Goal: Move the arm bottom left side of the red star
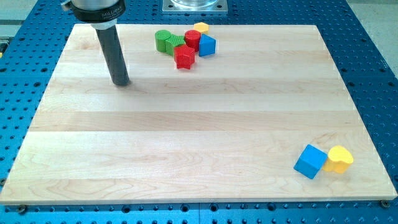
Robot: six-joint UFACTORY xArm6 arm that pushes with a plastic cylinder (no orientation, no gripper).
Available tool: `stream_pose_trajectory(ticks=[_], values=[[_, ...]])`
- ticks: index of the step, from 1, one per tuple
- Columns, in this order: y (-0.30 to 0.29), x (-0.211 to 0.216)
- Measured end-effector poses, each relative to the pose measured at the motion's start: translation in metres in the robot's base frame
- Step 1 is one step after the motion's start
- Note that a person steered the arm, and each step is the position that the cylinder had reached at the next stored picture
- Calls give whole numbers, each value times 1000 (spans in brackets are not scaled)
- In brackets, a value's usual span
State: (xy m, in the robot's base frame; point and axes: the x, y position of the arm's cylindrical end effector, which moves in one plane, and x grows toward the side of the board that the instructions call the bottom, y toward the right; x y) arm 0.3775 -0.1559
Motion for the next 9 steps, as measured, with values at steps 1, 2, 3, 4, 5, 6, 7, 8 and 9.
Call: stream_pose_trajectory(ticks=[1, 2, 3, 4, 5, 6, 7, 8, 9], values=[[-1, 0], [0, 2], [50, 3], [79, 1], [79, 0], [77, -3], [59, -11], [59, -12], [59, -11]])
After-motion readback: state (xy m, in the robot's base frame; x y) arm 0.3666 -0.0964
